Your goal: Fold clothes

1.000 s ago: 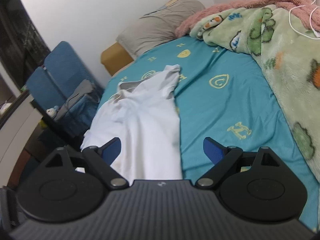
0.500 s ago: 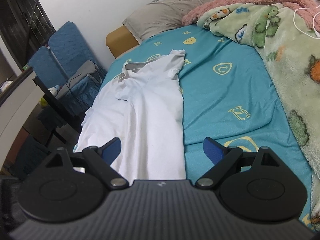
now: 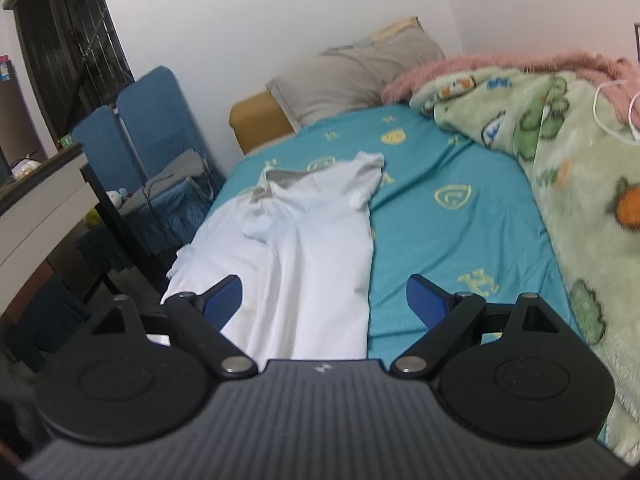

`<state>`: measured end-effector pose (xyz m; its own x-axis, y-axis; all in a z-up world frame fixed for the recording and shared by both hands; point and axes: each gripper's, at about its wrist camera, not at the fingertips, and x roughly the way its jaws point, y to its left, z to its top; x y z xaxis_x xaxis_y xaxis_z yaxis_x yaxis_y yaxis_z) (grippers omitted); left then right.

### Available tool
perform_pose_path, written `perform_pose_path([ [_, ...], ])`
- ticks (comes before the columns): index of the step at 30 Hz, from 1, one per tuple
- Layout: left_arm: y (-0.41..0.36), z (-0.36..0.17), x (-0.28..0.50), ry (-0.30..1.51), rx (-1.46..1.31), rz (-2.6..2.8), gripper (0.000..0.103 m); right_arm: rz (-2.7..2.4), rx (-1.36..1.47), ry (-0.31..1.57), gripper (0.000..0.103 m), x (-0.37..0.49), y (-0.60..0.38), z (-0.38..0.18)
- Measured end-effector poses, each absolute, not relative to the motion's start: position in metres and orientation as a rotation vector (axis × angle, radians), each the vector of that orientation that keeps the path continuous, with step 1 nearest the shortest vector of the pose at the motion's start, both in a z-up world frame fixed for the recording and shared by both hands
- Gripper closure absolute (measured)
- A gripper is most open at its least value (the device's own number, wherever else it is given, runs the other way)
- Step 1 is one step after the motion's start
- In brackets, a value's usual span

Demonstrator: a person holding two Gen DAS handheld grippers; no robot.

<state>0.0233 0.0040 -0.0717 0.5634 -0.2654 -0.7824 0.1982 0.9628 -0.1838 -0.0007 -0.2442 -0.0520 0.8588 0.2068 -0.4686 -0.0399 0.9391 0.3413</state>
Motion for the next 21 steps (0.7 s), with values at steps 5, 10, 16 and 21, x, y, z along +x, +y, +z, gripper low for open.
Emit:
perform_pose_path([
  [5,0.021,-0.045,0.03,0.763,-0.075,-0.166,0.003,0.144,0.266,0.529,0.013,0.007,-0.234,-0.048],
  [10,0.057,-0.042,0.022,0.709,-0.069,-0.065,0.003,0.247,0.081,0.535,0.013,0.052,-0.184,-0.025],
  [16,0.108,-0.056,0.023,0.755,-0.136,0.043,0.003,0.411,-0.128,0.564,0.013,0.139,-0.085,-0.005],
  [21,0.147,-0.07,0.036,0.789,-0.25,0.081,0.003,0.518,-0.31,0.663,0.02,0.214,0.031,-0.033],
])
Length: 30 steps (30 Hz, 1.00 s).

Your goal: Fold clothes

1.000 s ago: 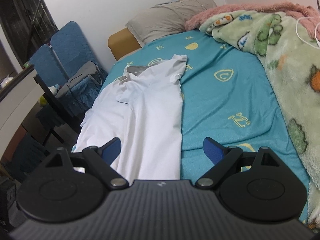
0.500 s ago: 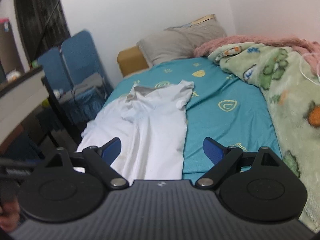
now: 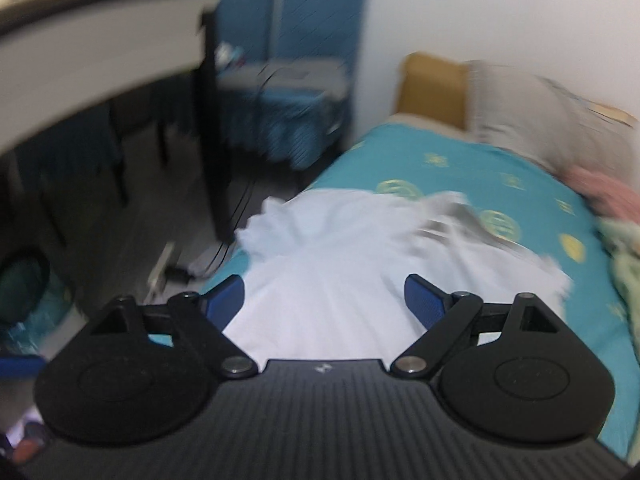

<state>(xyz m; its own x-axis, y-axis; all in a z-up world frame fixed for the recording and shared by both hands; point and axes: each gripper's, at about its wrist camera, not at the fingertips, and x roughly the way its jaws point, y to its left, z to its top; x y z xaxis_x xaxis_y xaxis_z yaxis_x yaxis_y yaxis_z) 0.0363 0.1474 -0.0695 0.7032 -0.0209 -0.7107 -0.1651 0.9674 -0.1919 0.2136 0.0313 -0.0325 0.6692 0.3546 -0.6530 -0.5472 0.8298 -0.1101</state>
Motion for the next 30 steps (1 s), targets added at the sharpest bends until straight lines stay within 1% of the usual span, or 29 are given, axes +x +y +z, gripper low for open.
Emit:
perform_pose_path([
  [5,0.174,-0.093,0.064,0.823,-0.332,0.165,0.003,0.598,-0.471,0.732,0.032,0.266,0.125,-0.083],
  [10,0.196,-0.117,0.093,0.879,-0.439,0.259,0.003,0.672,-0.519,0.756,0.032,0.312,0.171,-0.123],
  [11,0.2,-0.121,0.096,0.892,-0.457,0.264,0.003,0.676,-0.535,0.762,0.034,0.319,0.179,-0.131],
  [12,0.201,-0.124,0.098,0.9,-0.459,0.266,0.003,0.683,-0.555,0.761,0.04,0.323,0.185,-0.138],
  [17,0.202,-0.133,0.103,0.933,-0.458,0.267,0.004,0.724,-0.593,0.756,0.041,0.334,0.201,-0.163],
  [18,0.202,-0.133,0.103,0.936,-0.455,0.269,0.004,0.724,-0.601,0.755,0.043,0.335,0.203,-0.167],
  [19,0.202,-0.133,0.103,0.939,-0.454,0.272,0.004,0.722,-0.611,0.754,0.046,0.335,0.206,-0.171],
  [20,0.201,-0.133,0.103,0.94,-0.452,0.276,0.004,0.711,-0.633,0.748,0.058,0.335,0.207,-0.175],
  [21,0.2,-0.133,0.103,0.94,-0.451,0.279,0.004,0.701,-0.65,0.733,0.063,0.335,0.208,-0.178],
  [22,0.199,-0.133,0.104,0.939,-0.448,0.282,0.004,0.697,-0.659,0.721,0.066,0.336,0.209,-0.179],
  [23,0.199,-0.133,0.104,0.938,-0.446,0.286,0.004,0.692,-0.667,0.709,0.077,0.336,0.21,-0.18],
  [24,0.198,-0.132,0.104,0.935,-0.447,0.286,0.004,0.683,-0.669,0.702,0.092,0.336,0.21,-0.179],
  [25,0.198,-0.131,0.103,0.927,-0.449,0.287,0.004,0.676,-0.665,0.688,0.095,0.336,0.209,-0.175],
  [30,0.2,-0.124,0.1,0.862,-0.471,0.278,0.004,0.621,-0.566,0.574,0.097,0.329,0.184,-0.139],
])
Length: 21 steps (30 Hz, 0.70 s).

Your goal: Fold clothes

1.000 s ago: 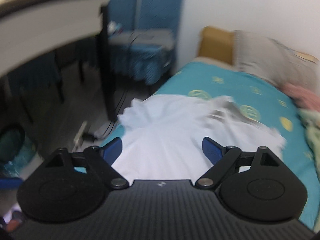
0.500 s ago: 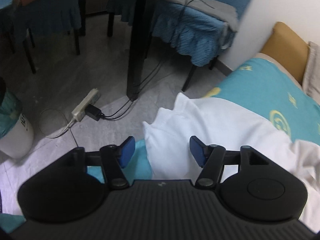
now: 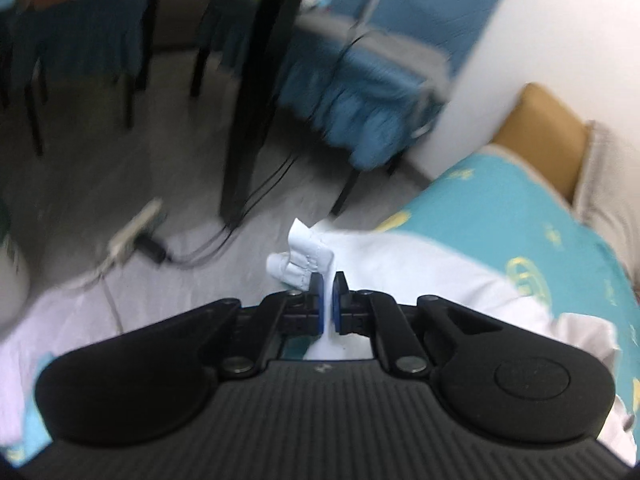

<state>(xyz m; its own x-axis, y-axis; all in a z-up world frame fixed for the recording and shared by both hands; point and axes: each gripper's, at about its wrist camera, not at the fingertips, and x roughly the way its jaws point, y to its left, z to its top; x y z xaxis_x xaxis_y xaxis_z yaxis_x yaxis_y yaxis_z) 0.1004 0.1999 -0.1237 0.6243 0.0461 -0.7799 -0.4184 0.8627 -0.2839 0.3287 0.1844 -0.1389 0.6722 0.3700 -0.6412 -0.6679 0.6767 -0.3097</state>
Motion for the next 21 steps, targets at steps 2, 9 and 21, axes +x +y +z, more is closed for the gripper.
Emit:
perform_pose_path([
  [2,0.2,-0.117,0.097,0.826,-0.485,0.267,0.004,0.577,-0.495,0.526,0.097,0.325,0.164,-0.118],
  [9,0.186,-0.097,0.086,0.703,-0.482,0.182,0.004,0.329,-0.191,0.388,0.098,0.306,0.043,-0.056],
  [21,0.152,-0.093,0.089,0.721,-0.39,0.112,0.004,0.026,0.114,0.644,0.068,0.259,-0.176,-0.116],
])
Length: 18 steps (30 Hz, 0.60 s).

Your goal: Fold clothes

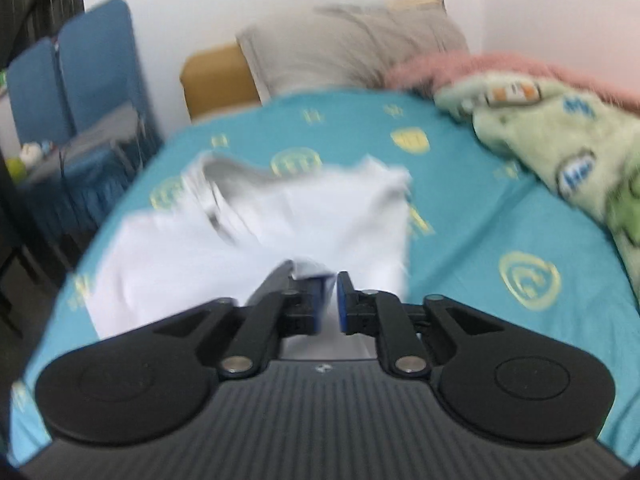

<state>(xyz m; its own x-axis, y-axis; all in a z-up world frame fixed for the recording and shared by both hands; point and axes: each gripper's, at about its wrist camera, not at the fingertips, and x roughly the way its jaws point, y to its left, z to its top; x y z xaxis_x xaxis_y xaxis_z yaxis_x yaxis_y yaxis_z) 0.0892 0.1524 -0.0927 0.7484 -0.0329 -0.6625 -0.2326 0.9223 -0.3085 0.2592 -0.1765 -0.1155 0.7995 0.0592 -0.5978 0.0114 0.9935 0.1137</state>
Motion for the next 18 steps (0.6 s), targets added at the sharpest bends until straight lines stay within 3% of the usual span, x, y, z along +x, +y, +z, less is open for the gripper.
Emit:
perform_pose_path([
  [1,0.149,-0.092,0.089,0.723,-0.381,0.107,0.004,0.033,0.095,0.643,0.056,0.252,-0.184,-0.118],
  [2,0.146,-0.092,0.088,0.725,-0.373,0.101,0.004,0.041,0.07,0.625,0.034,0.244,-0.186,-0.121],
  [3,0.143,-0.092,0.088,0.726,-0.365,0.096,0.004,0.058,0.043,0.594,0.027,0.237,-0.186,-0.12],
  [10,0.135,-0.1,0.096,0.758,-0.323,0.103,0.004,0.338,-0.2,0.444,0.03,0.228,-0.13,-0.105],
  [18,0.138,-0.108,0.101,0.79,-0.325,0.106,0.004,0.58,-0.397,0.592,0.035,0.242,-0.045,-0.137],
])
